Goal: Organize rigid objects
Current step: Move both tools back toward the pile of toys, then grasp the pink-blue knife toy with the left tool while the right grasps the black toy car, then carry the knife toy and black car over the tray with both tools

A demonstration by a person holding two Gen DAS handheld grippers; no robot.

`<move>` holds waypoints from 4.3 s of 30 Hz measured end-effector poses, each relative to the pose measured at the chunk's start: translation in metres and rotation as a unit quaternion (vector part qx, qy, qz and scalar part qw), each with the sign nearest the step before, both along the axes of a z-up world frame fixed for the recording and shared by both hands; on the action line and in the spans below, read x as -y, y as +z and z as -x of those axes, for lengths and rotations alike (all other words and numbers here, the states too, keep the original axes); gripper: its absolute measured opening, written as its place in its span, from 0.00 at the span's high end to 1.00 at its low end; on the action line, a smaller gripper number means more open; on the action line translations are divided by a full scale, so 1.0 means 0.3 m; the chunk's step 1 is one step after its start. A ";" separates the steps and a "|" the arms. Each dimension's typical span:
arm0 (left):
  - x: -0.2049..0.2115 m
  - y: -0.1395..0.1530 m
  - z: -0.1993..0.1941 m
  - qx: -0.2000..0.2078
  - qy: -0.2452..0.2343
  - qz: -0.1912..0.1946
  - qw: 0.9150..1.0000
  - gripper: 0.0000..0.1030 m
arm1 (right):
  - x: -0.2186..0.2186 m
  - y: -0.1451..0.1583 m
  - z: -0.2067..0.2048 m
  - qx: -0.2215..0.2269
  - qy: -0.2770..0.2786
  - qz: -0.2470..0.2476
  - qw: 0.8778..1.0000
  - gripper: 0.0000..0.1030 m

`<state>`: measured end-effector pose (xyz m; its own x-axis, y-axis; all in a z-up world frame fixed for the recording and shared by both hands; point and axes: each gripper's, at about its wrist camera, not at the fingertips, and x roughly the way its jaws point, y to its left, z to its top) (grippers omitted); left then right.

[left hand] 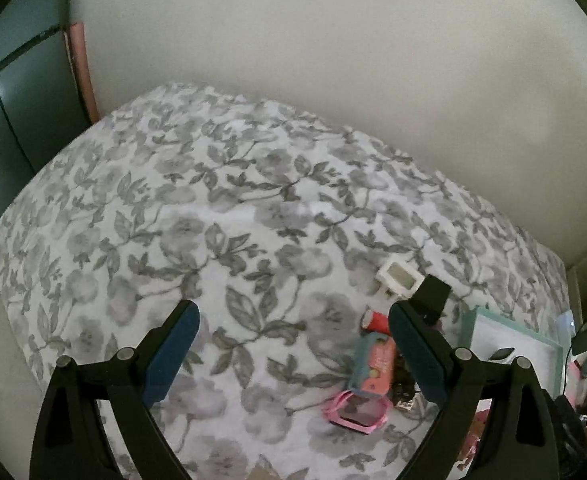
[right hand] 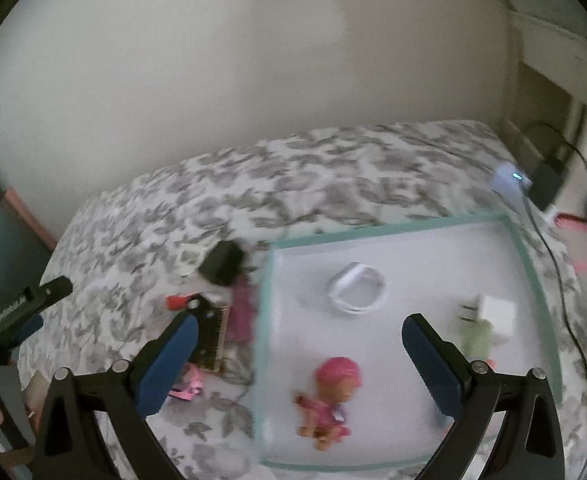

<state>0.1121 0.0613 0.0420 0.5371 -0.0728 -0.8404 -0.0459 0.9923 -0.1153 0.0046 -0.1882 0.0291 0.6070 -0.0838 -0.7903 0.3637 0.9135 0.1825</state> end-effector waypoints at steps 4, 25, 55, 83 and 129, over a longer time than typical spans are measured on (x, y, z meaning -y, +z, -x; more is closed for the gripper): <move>-0.019 -0.053 -0.017 -0.032 0.002 -0.010 0.999 0.07 | -0.085 -0.028 -0.064 -0.017 0.035 0.004 0.999 0.00; 0.028 -0.250 -0.113 -0.114 -0.017 0.007 0.993 0.07 | -0.228 -0.253 -0.293 -0.099 0.096 -0.007 0.990 0.21; 0.215 -0.367 -0.102 -0.185 -0.090 0.073 0.976 0.08 | -0.178 -0.294 -0.266 -0.107 0.091 -0.083 0.987 0.68; 0.303 -0.399 -0.095 -0.193 -0.119 0.076 0.971 0.57 | -0.062 -0.234 -0.180 -0.105 0.058 -0.110 0.987 0.69; 0.808 -0.115 0.222 -0.104 -0.324 0.078 0.937 0.57 | 0.453 -0.024 0.148 -0.037 -0.169 -0.118 0.978 0.69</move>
<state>0.0455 -0.1812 0.0074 0.1639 -0.4587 -0.8734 0.5231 0.7910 -0.3173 -0.0398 -0.3241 0.0219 0.5161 -0.0801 -0.8528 0.6578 0.6747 0.3348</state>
